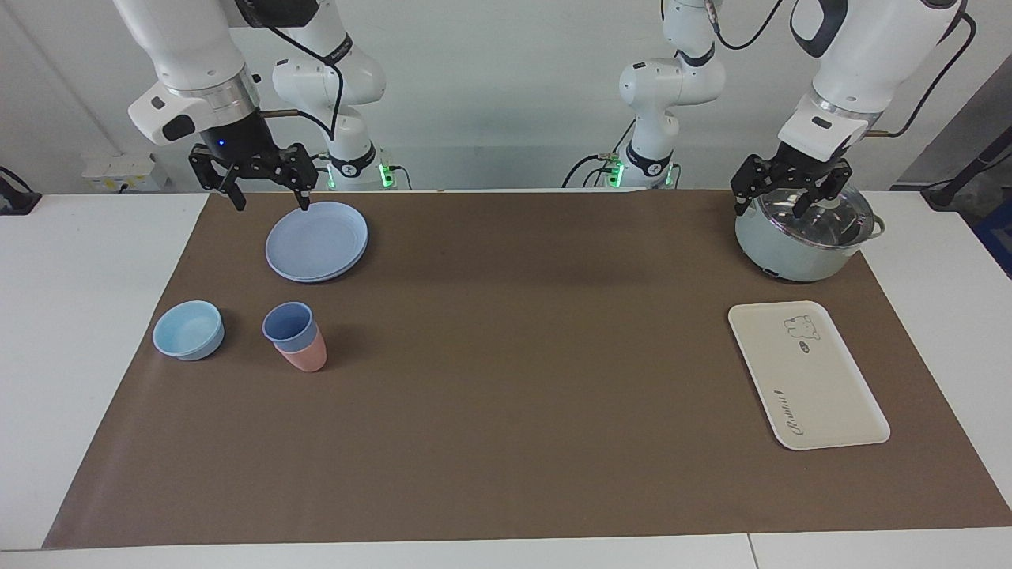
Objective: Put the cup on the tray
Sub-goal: 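Move the right gripper toward the nested pink and blue cups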
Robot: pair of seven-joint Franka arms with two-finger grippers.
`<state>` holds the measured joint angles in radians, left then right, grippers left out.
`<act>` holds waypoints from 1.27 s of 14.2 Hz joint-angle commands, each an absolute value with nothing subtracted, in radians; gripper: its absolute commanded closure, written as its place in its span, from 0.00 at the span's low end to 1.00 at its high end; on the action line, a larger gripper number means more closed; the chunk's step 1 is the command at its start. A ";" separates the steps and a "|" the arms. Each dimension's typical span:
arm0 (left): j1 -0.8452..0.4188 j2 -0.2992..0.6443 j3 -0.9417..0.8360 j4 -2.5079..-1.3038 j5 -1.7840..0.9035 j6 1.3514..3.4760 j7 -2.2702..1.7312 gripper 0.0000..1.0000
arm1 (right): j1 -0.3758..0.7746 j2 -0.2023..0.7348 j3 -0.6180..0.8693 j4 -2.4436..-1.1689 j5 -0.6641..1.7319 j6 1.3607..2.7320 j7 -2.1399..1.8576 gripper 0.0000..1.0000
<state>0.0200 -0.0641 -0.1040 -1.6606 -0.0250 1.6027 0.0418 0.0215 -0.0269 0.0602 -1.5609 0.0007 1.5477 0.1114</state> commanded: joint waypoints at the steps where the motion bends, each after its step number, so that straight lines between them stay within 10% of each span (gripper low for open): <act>1: 0.031 -0.092 -0.104 -1.693 -0.040 1.614 0.048 0.00 | 0.015 -0.052 0.064 -1.591 -0.008 1.548 0.117 0.00; 18: 0.031 -0.092 -0.104 -1.692 -0.040 1.614 0.048 0.00 | -0.117 0.049 0.058 -1.549 0.118 1.684 0.525 0.07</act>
<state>0.0200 -0.0641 -0.1040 -1.6607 -0.0250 1.6027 0.0418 -0.1116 0.0043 0.0486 -1.5640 0.1000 1.6555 0.3751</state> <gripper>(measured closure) 0.000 0.053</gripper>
